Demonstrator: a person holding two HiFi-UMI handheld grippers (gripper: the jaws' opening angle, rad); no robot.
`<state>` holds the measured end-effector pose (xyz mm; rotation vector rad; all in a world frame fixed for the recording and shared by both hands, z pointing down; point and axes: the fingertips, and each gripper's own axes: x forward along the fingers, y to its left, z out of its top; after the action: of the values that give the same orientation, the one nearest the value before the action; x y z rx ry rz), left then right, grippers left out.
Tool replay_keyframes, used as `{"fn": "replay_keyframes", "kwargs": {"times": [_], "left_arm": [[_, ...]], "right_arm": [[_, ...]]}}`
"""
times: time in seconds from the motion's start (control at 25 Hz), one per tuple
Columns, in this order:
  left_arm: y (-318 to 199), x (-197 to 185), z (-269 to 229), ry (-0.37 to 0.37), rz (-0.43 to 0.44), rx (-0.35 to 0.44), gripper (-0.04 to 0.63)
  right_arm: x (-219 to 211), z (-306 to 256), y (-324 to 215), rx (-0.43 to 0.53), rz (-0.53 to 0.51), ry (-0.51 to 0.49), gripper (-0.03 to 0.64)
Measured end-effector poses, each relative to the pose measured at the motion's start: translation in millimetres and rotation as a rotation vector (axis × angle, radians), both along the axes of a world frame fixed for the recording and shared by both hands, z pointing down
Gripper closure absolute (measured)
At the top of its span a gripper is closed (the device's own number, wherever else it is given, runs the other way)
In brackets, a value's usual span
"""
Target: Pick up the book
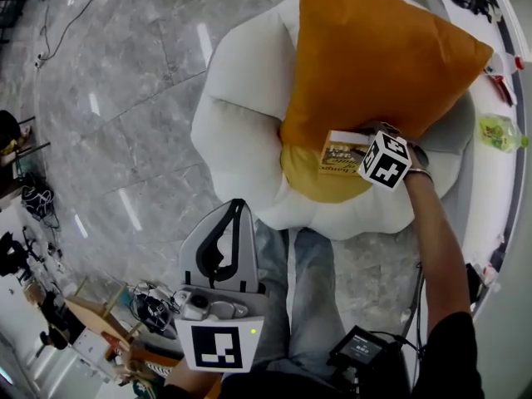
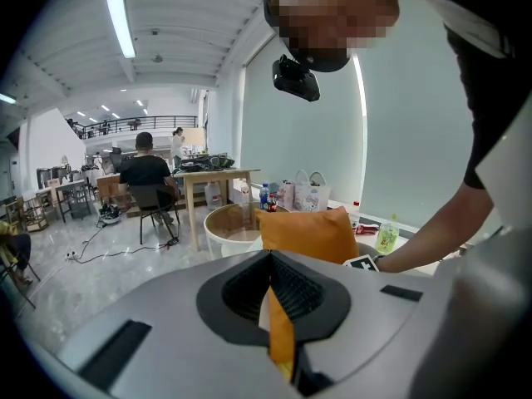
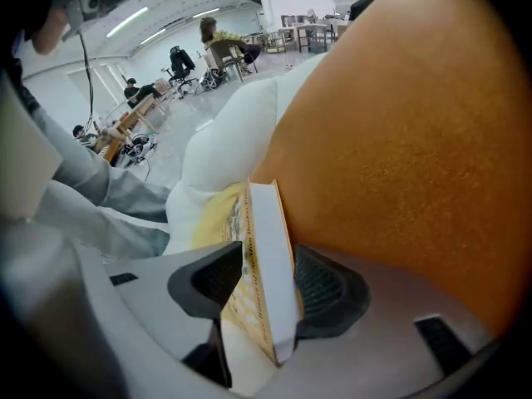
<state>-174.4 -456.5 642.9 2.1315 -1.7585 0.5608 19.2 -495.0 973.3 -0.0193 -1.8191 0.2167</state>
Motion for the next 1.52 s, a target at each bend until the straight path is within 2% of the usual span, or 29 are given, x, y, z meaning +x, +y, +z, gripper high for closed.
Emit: {"fn": "replay_keyframes", "kwargs": {"times": [0.08,0.16,0.28,0.4,0.52,0.8,1.0,1.2,1.52], "left_arm": [[0,-2,1,-0.001,0.002,-0.003,0.584],[0,-6,1,0.002,0.000,-0.005,0.584],[-1,-9,-2,0.009,-0.007,-0.001,0.584],[-3,-7,-4,0.014,-0.002,0.001,0.584],[-2,-8,-7,0.017,-0.002,0.001,0.585],[1,-12,-6,0.008,-0.002,0.006,0.584],[3,-5,-13,0.014,0.010,0.014,0.584],[6,0,-23,0.007,0.031,0.023,0.584],[7,14,-53,-0.002,0.075,0.060,0.584]], "right_arm": [[2,0,7,-0.062,-0.037,0.023,0.418],[3,-9,19,-0.175,-0.082,0.045,0.455],[-1,-23,43,-0.344,-0.144,0.073,0.465],[-1,-21,67,-0.412,-0.204,0.107,0.443],[-2,-6,81,-0.360,-0.221,0.126,0.440],[-7,17,75,-0.193,-0.105,0.132,0.455],[1,22,98,-0.233,-0.094,0.177,0.449],[3,16,104,-0.181,-0.148,0.184,0.462],[21,-36,98,-0.168,0.046,0.094,0.465]]}}
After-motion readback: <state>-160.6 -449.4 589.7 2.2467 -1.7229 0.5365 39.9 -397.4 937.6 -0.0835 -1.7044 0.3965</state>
